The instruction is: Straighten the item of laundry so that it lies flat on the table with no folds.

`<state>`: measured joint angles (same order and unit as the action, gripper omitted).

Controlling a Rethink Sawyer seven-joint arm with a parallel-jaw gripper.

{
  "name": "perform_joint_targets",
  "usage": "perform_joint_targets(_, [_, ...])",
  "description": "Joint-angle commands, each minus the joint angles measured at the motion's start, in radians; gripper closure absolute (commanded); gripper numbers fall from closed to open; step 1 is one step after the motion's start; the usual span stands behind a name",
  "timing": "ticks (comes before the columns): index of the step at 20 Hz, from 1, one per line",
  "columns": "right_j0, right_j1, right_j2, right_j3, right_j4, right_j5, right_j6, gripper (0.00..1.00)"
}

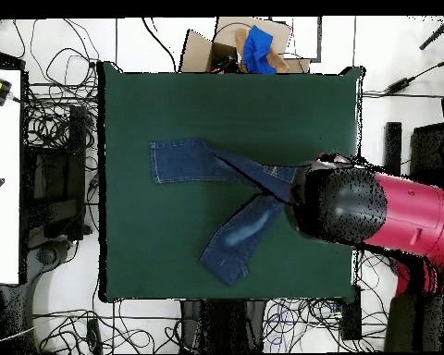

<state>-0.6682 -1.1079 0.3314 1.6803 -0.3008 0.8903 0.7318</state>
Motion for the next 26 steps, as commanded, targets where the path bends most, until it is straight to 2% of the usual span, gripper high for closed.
perform_joint_targets(1, [0.001, 0.021, 0.046, 0.067, -0.014, -0.089, 0.035, 1.00])
perform_joint_targets(11, [-0.016, 0.024, 0.061, 0.084, -0.007, -0.113, 0.013, 1.00])
perform_joint_targets(12, [-0.016, 0.024, 0.061, 0.083, -0.008, -0.109, 0.013, 0.00])
perform_joint_targets(26, [-0.013, 0.013, 0.058, 0.093, -0.002, -0.106, 0.018, 0.00])
